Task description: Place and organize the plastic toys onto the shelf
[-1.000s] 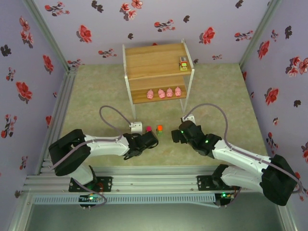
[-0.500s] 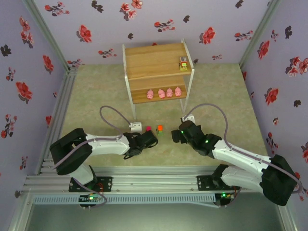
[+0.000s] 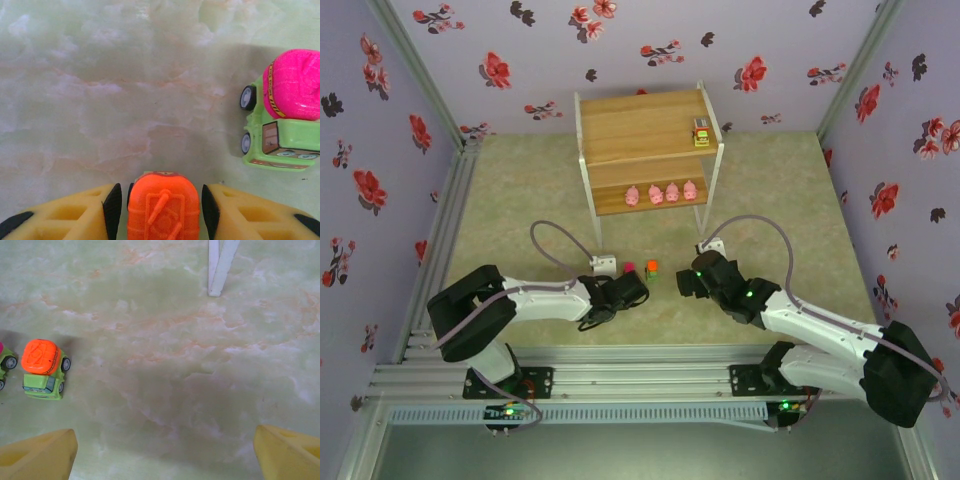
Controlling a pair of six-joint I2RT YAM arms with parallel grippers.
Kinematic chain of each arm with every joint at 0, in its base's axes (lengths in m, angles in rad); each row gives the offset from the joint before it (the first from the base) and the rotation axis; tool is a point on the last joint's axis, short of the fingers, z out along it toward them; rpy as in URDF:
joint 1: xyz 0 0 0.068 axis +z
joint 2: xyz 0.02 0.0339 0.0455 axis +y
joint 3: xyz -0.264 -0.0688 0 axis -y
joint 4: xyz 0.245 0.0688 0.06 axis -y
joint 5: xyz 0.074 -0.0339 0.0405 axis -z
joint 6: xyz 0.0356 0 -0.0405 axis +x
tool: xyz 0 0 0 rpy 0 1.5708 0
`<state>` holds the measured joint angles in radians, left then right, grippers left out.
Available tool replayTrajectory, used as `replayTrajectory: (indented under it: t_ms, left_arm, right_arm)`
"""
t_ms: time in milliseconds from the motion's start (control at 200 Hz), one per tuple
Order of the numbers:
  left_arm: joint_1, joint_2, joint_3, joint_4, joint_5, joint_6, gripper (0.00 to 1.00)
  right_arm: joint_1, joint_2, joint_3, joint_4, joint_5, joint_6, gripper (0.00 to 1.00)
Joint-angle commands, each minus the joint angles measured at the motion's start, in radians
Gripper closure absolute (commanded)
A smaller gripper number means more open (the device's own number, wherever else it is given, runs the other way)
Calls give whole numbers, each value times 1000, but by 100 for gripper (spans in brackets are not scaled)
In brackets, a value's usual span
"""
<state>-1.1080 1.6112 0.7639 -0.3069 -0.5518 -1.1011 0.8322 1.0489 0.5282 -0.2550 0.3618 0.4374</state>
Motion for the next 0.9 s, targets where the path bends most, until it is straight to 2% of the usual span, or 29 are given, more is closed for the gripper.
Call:
replayTrajectory:
  t_ms: [0,465,895]
  left_arm:
    - [0,1,0,-3,11,-12,50]
    - [-13,0,9,-82,17,-68,54]
    - [-30,13,34,-82,21,-46,55]
  right_arm:
    - [9,4,-2,15,5,-13,9]
    - [9,0,-3,13,9,-11,9]
    - [9,-3,-4,11,11,-10,9]
